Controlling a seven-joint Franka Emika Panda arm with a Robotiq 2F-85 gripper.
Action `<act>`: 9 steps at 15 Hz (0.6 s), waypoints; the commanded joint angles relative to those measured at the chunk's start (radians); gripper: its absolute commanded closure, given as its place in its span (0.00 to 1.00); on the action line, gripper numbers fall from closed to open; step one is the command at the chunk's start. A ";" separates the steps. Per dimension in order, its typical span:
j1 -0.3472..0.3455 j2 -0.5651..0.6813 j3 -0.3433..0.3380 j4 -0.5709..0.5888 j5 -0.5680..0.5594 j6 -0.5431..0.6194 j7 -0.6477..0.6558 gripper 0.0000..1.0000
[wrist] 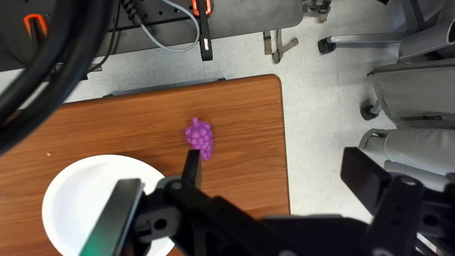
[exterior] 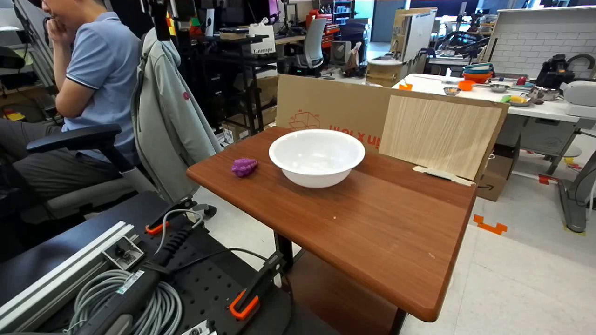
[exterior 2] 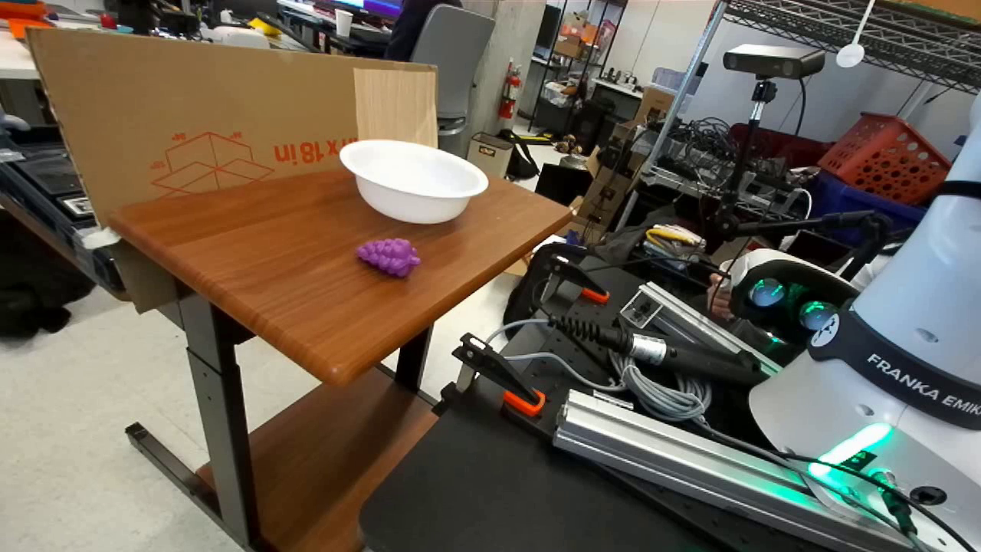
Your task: Put the grapes in the bowl
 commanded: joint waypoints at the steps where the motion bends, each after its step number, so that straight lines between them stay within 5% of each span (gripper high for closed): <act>1: 0.015 0.100 -0.019 0.072 -0.018 -0.042 -0.097 0.00; 5: 0.001 0.284 -0.046 0.183 -0.030 -0.139 -0.199 0.00; 9: 0.012 0.467 -0.071 0.268 -0.145 -0.119 -0.095 0.00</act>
